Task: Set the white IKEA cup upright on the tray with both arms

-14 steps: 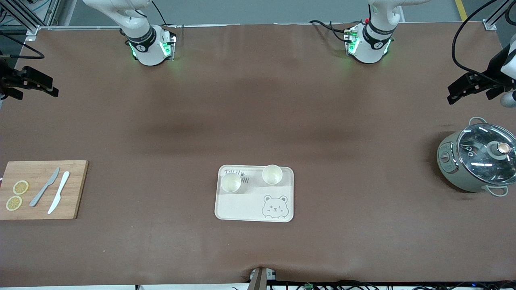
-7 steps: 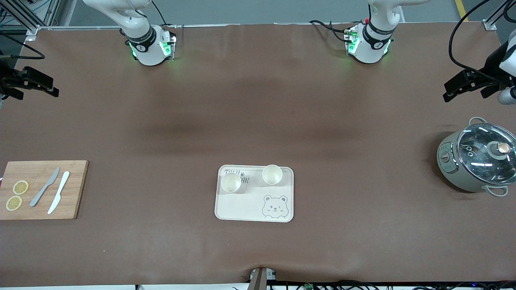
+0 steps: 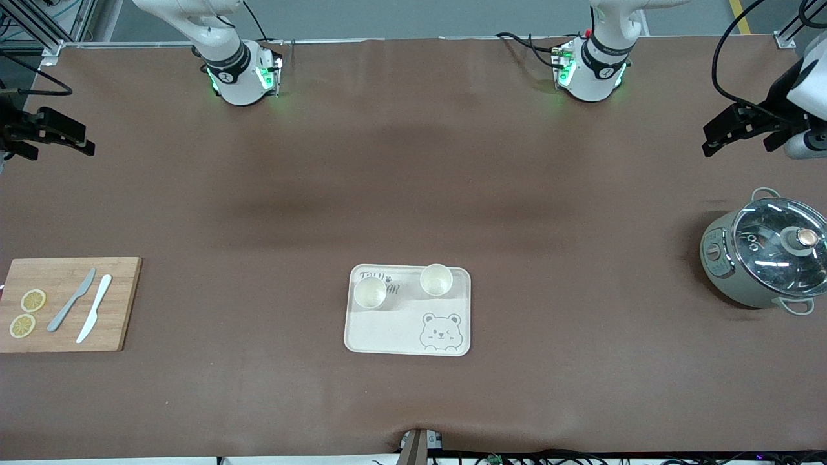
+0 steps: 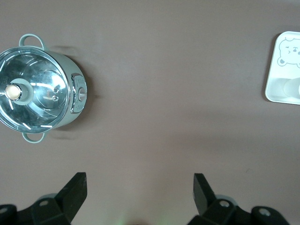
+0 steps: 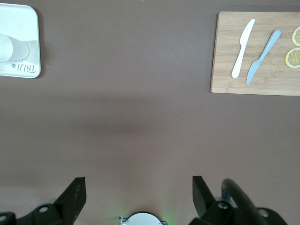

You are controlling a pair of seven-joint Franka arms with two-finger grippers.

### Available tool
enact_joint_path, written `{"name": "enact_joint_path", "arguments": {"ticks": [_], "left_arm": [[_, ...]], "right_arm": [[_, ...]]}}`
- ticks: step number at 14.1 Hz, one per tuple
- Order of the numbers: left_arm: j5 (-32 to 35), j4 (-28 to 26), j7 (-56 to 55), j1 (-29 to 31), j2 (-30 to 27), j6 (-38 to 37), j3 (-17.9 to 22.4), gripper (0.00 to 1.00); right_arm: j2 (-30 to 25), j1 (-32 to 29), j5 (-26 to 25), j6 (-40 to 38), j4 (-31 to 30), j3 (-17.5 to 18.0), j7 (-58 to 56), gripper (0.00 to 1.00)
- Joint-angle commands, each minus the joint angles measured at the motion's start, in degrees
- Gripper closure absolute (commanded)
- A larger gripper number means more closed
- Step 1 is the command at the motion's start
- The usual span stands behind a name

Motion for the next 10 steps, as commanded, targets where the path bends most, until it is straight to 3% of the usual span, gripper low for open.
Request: {"name": "enact_joint_path", "arguments": {"ticks": [1,10], "left_arm": [[1.27,-0.26,-0.25,0.24,-1.10,-0.78,-0.31,0.00],[1.00,3.00,0.81,0.24,-0.92,-0.86,-0.31,0.00]], "right_arm": [[-0.90,-0.84,-0.12,0.10,-0.84,0.54,0.03,0.00],[-0.82,-0.92,-0.12,0.02,-0.84,0.46,0.03,0.00]]}}
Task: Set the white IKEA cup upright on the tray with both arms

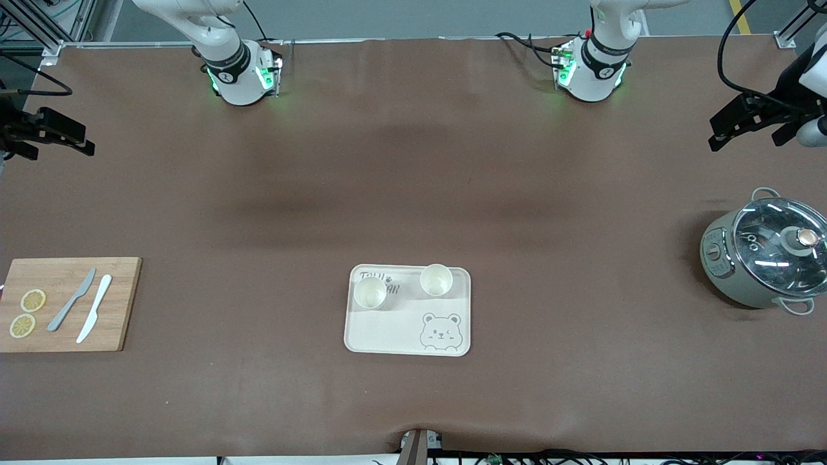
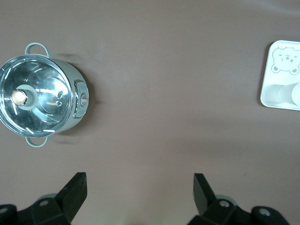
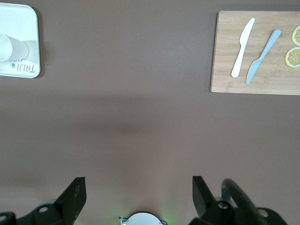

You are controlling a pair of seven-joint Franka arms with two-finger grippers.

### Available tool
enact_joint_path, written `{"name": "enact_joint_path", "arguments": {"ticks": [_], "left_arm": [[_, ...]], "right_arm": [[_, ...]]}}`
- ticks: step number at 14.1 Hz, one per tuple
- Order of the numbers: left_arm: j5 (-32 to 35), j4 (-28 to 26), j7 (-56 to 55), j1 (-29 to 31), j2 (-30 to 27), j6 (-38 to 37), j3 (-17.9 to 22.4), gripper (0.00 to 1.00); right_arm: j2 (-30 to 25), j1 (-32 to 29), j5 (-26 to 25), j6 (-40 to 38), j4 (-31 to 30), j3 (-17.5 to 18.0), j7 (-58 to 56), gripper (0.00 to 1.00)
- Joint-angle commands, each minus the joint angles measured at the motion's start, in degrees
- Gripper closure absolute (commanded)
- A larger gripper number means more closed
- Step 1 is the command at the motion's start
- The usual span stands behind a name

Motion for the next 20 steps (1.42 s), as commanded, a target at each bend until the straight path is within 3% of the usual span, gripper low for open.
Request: {"name": "enact_joint_path", "arguments": {"ticks": [1,20], "left_arm": [[1.06,0.95,-0.01,0.11,-0.81,-1.09,-0.30,0.00],[1.33,0.87,-0.37,-0.33,1.30,-2.32,-1.44,0.00]], "right_arm": [[-0.82,-0.90,-0.12,0.02,-0.64,0.52,0.03,0.00],[-0.82,-0.90,-0.12,-0.07,-0.73,0.52,0.03,0.00]]}}
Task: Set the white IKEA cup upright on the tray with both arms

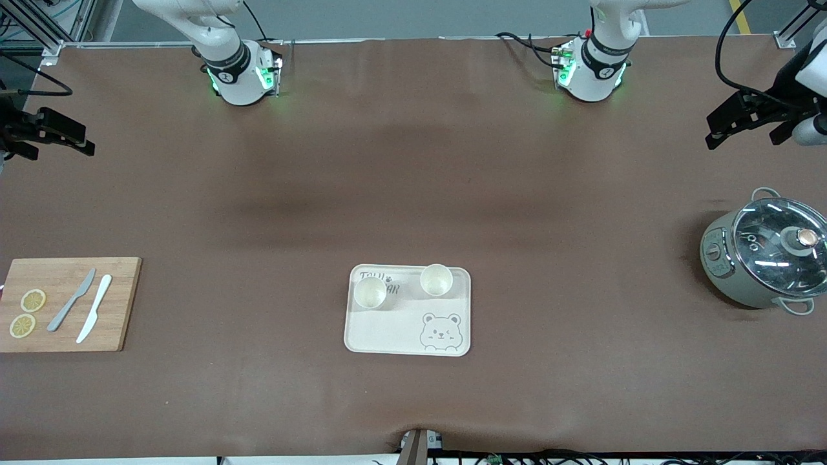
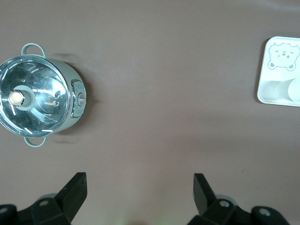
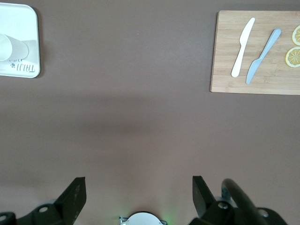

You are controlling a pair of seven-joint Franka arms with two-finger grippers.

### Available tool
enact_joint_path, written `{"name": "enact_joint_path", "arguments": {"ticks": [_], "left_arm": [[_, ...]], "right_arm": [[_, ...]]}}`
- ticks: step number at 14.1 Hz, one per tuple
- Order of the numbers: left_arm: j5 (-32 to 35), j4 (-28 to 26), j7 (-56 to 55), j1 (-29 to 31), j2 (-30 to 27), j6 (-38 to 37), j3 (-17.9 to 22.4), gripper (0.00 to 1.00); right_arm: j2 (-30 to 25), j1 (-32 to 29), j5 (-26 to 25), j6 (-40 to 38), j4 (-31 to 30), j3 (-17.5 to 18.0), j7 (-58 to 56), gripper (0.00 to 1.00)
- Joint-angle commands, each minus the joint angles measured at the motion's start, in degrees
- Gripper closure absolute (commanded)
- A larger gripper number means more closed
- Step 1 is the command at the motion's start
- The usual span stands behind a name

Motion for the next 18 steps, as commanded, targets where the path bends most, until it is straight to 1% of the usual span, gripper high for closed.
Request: {"name": "enact_joint_path", "arguments": {"ticks": [1,5,9,14,18], "left_arm": [[1.32,-1.24,-0.33,0.04,-0.07,-0.27,-0.71,0.00],[1.32,-3.53,-0.42,0.31,-1.29,2.10,-0.71,0.00],[1.32,-8.10,-0.42,0.40,-4.19,5.96,-0.71,0.00],[1.15,-5.92,-0.07,0.48,-2.53,5.98,-0.27,0.00],[0.62,-1.35,0.02,0.75,0.46,5.71,0.00,0.00]], "right_arm": [[-0.82,-0.89,-0.12,-0.07,-0.69,0.54,0.12,0.00],[-0.82,-0.89,-0.12,-0.07,-0.69,0.54,0.12,0.00],[-0.82,-0.89,-0.12,-0.07,-0.69,0.54,0.03,0.00],[-0.82,-0.89,-0.12,-0.07,-0.69,0.54,0.03,0.00],[-0.82,-0.89,-0.12,-0.07,-0.69,0.54,0.03,0.00]]}}
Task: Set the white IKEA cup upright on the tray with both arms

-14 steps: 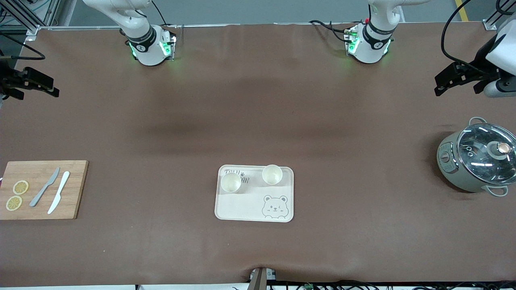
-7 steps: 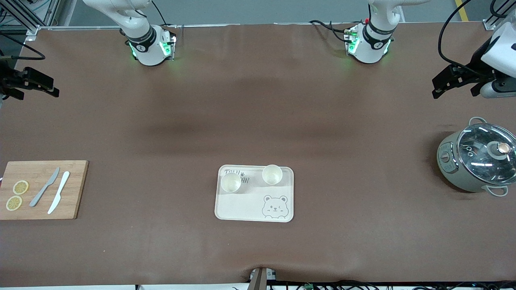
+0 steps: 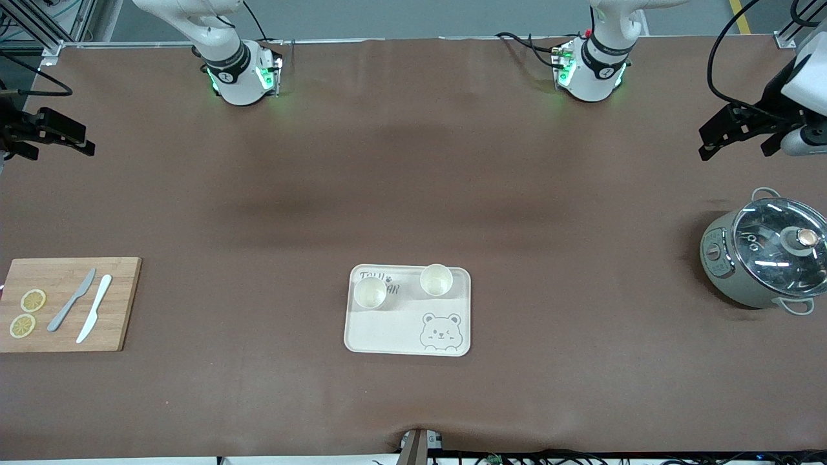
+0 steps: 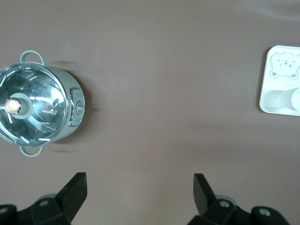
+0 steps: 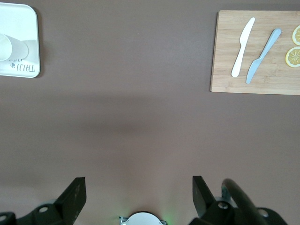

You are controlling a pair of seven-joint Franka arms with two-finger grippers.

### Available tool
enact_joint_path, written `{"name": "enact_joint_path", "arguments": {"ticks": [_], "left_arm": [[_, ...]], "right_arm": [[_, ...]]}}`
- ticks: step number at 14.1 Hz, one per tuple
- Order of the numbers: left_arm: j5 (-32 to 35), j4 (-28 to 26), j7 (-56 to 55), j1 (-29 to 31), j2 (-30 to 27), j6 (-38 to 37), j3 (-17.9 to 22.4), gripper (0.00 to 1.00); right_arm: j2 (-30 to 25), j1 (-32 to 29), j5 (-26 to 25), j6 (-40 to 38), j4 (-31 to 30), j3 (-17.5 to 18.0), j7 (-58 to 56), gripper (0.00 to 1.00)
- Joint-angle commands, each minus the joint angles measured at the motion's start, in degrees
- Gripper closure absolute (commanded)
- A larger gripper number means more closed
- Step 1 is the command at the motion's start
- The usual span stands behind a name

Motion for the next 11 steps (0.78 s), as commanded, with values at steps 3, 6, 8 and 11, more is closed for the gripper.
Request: {"name": "enact_joint_path", "arguments": {"ticks": [3,6,8,11], "left_arm": [[0.88,3.51,-0.19,-0.17,2.39,-0.41,-0.04,0.00],[1.06,3.69,-0.19,-0.17,2.40,-0.41,-0.04,0.00],[1.15,3.69,-0.10,-0.08,2.57,-0.41,-0.13,0.00],[1.32,4.21,-0.10,-0.52,3.80,-0.41,-0.21,0.00]], "right_arm": [[-0.82,-0.89,-0.12,-0.07,-0.67,0.54,0.03,0.00],[-0.82,-0.89,-0.03,-0.07,-0.67,0.54,0.03,0.00],[-0.82,-0.89,-0.03,-0.07,-0.67,0.54,0.03,0.00],[-0.82,-0.89,-0.03,-0.07,-0.67,0.54,0.03,0.00]]}}
